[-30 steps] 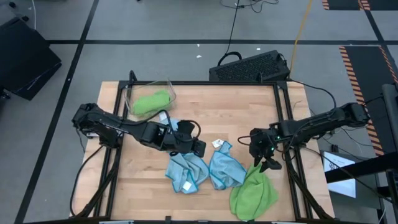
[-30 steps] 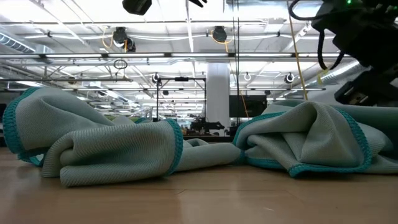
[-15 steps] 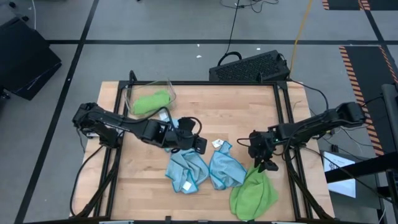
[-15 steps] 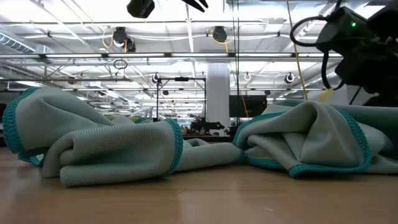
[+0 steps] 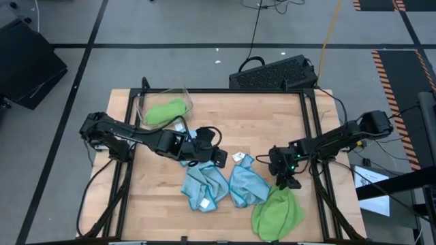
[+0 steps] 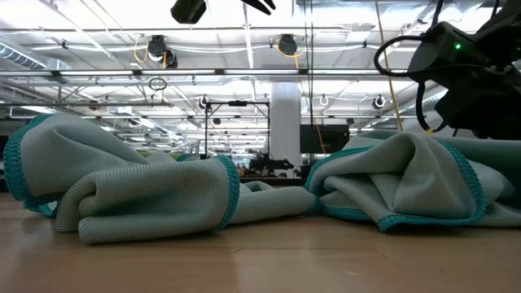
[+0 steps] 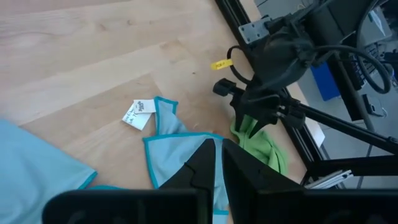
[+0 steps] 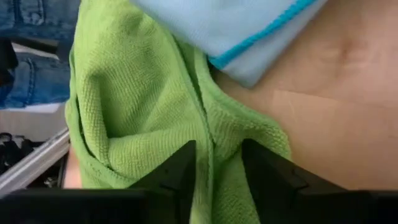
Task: Fold microfiber towels
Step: Fold the green microfiber cloth
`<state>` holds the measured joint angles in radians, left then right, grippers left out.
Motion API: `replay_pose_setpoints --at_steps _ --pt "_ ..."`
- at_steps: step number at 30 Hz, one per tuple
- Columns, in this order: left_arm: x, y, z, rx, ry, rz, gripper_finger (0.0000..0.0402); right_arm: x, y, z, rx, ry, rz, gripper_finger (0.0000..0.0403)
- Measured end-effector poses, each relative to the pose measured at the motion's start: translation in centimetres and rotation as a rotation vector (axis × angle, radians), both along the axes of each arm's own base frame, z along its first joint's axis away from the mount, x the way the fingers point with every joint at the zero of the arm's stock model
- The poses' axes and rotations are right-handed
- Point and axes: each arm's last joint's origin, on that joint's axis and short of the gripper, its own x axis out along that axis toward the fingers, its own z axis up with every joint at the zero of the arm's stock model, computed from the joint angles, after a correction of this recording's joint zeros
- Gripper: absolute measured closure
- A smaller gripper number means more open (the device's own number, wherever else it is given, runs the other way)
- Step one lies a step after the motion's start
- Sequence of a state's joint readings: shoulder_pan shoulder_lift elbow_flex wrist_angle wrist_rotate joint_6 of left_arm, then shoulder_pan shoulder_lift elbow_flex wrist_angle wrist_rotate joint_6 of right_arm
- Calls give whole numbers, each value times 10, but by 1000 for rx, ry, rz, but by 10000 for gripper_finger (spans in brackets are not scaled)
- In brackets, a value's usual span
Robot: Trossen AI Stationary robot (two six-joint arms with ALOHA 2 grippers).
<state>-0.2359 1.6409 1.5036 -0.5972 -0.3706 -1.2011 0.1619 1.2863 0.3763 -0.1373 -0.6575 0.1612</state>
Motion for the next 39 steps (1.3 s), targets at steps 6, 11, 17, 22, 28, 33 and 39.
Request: replay_pose_setpoints --at_steps 6,11,17,22,28,33,39 --pt "0 0 0 13 -1 11 371 -3 7 0 -4 16 30 375" --pt "0 1 0 17 -2 16 371 3 8 15 48 20 -63 392" --pt "0 1 0 27 -1 9 371 13 7 56 135 -87 -159 399" --pt "0 1 1 53 -2 6 371 17 2 94 210 -190 -234 399" --pt "0 1 0 106 17 -33 371 17 -6 134 246 -291 -316 400" --pt "0 1 0 205 46 -115 371 17 -15 167 176 -358 -350 400" --pt "0 1 0 310 75 -201 371 15 -26 200 120 -402 -362 400"
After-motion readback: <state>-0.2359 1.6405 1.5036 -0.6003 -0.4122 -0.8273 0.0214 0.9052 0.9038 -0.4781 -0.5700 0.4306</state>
